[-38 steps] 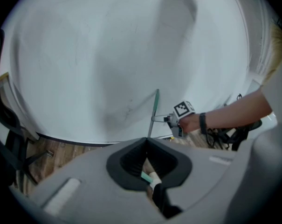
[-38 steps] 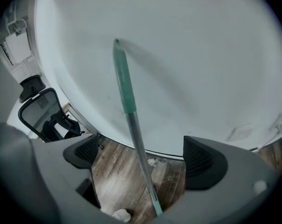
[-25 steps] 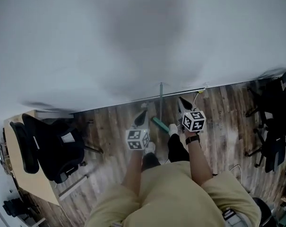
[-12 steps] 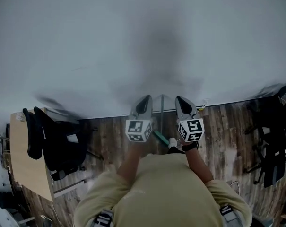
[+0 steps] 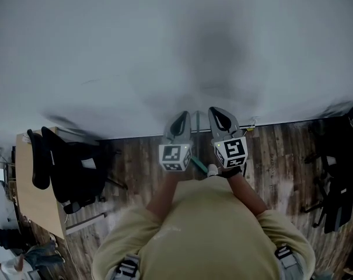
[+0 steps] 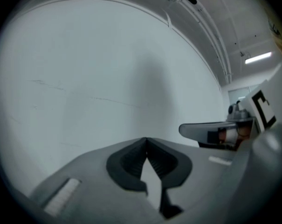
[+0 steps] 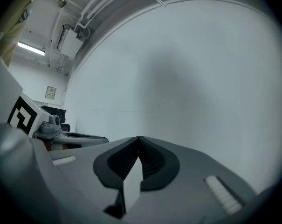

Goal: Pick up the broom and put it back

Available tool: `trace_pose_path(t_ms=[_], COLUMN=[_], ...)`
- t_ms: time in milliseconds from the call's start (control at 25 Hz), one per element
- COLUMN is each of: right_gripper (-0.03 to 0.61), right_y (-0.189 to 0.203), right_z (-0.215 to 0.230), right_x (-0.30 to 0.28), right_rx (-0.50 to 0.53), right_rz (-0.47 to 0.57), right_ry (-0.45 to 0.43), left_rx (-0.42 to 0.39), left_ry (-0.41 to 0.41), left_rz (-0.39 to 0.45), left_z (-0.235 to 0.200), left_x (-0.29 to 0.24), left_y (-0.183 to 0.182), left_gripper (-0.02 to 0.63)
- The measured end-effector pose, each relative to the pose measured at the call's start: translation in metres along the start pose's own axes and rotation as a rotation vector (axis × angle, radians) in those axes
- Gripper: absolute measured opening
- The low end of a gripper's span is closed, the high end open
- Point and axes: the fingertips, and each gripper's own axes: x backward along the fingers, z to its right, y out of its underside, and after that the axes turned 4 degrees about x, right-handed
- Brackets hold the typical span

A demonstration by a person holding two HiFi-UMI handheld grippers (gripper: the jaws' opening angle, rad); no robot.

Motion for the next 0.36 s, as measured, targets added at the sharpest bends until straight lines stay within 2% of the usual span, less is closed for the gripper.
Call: trace_pose_path(t_ms=[200, 360], right_gripper=[0.005, 0.005], right_y=[0.016, 0.035], right_z=[0.009, 0.014], right_x=[-0.004, -0.024], right_rx=[-0.001, -0.026], right_rz=[-0.015, -0.035], right_ry=[-0.09, -0.159], left_rx=[0.011, -0.015], left_ry=[-0.032, -0.033], left_rz=[-0.036, -0.095], left_z=[0.013, 0.013], left_x=[-0.01, -0.023], left_y=[0.021, 0.047], left_gripper=[0.002, 0.002])
